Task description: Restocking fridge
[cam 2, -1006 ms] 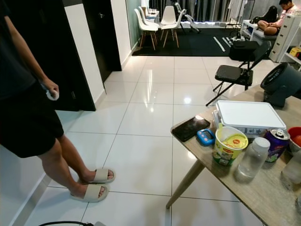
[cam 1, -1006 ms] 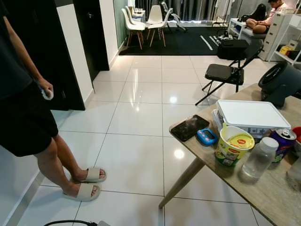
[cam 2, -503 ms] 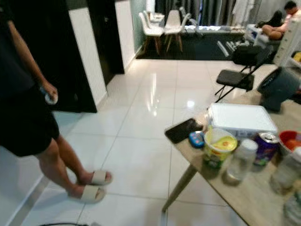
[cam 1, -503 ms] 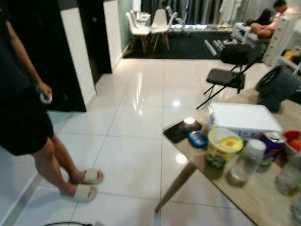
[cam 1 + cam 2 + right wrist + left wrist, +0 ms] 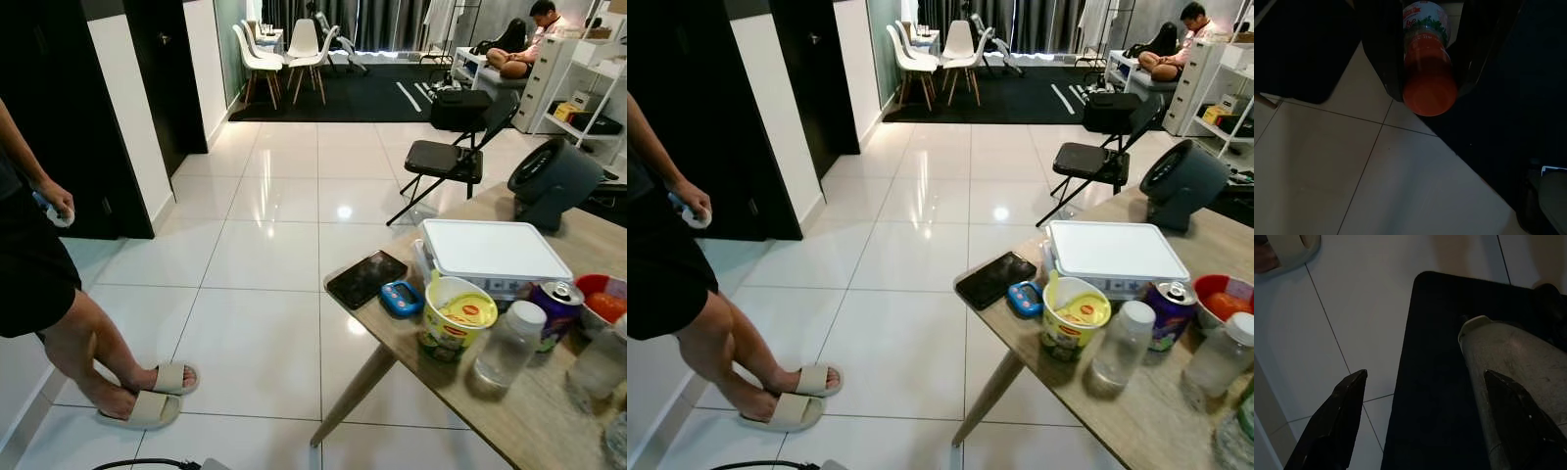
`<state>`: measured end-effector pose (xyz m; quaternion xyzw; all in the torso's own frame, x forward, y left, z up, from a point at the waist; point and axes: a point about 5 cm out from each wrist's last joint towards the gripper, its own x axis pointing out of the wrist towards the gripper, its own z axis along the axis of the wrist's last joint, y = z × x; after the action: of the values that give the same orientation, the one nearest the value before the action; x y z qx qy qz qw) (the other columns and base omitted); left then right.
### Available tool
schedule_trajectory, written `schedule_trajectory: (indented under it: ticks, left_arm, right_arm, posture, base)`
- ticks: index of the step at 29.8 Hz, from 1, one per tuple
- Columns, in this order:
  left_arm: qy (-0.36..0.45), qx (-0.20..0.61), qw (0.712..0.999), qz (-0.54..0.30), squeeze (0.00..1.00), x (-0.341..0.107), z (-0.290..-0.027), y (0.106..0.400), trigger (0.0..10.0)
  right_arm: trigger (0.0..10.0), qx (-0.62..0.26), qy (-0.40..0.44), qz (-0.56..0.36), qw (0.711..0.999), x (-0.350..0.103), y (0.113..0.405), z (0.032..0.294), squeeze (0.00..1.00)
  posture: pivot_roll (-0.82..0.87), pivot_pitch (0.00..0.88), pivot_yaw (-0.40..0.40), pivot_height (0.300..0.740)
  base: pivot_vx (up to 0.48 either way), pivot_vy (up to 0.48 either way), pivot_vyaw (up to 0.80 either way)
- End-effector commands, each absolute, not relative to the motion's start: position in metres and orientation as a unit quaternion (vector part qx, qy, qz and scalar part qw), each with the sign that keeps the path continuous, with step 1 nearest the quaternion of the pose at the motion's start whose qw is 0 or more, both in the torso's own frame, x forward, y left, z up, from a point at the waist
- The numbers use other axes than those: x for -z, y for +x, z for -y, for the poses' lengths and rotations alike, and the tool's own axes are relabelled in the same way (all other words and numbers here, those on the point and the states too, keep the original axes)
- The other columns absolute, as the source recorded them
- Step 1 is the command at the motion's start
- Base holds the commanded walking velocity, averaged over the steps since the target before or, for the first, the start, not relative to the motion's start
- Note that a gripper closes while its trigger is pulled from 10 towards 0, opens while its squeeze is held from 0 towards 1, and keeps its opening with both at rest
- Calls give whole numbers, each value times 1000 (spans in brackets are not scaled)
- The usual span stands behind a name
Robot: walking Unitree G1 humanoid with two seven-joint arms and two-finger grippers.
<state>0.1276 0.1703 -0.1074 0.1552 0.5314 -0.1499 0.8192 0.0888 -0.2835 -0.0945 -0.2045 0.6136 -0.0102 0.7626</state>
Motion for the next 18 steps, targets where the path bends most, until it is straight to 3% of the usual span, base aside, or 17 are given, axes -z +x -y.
schedule_trajectory:
  ticks: [1,18]
  left_arm:
    - [138,161,808,-549,0,112,-161,115,10000]
    - [137,152,804,-559,0,113,-171,107,10000]
  right_arm:
    - [10000,13,-207,-613,762,93,88,288,0]
    - [10000,29,-187,-626,756,98,71,283,0]
  posture:
    - [-99,0,-30,740]
    - [-114,16,-28,740]
  base:
    - [0,0,0]
    - [0,0,0]
